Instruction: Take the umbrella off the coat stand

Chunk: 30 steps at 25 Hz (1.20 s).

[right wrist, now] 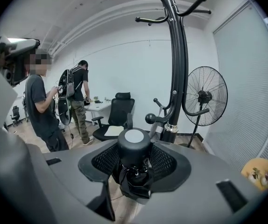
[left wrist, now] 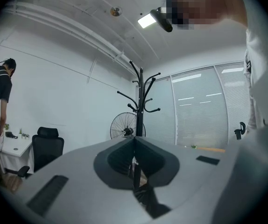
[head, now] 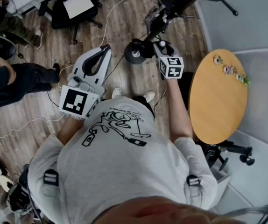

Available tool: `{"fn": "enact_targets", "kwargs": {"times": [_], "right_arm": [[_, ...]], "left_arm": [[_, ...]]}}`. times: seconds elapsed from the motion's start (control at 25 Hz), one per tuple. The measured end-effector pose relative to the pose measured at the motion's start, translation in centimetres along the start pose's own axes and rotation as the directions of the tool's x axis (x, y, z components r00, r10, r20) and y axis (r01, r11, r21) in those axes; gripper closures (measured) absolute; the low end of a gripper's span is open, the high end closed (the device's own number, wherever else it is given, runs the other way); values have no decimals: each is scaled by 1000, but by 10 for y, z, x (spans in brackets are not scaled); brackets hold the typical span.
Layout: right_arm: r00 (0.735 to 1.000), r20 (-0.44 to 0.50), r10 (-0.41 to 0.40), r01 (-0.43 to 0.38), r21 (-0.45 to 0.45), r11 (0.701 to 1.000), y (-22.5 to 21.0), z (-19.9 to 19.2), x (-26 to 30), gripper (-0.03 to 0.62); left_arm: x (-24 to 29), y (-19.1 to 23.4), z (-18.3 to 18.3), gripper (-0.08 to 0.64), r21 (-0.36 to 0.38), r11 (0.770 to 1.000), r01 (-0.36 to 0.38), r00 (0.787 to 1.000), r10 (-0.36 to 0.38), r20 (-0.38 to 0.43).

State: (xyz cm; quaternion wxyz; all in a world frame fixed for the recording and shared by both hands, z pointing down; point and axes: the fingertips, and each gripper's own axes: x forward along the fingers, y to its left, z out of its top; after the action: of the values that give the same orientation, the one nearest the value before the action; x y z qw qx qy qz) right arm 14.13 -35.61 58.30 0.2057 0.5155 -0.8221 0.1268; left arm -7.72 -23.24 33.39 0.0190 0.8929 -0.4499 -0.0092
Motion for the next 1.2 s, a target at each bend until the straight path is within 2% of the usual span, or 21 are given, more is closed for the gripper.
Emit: {"fn": "enact_targets", "kwargs": {"times": [0.16,0.6,1.2], "right_arm": [[1000,7,0,0,12,1000,4,11,-19,377],[999,48,6,-4,-31,1000,22,50,-72,377],[996,84,2,9,-120,993,45,97,-137,377]], "left_arm": [[2,-2,-2,552,-4,1000,12,1000,-12,-4],[5,-2,-3,552,-4,1000,22,1000,-22,3],[17,-7,-3,552,-9,999,46,999,-46,4]]}}
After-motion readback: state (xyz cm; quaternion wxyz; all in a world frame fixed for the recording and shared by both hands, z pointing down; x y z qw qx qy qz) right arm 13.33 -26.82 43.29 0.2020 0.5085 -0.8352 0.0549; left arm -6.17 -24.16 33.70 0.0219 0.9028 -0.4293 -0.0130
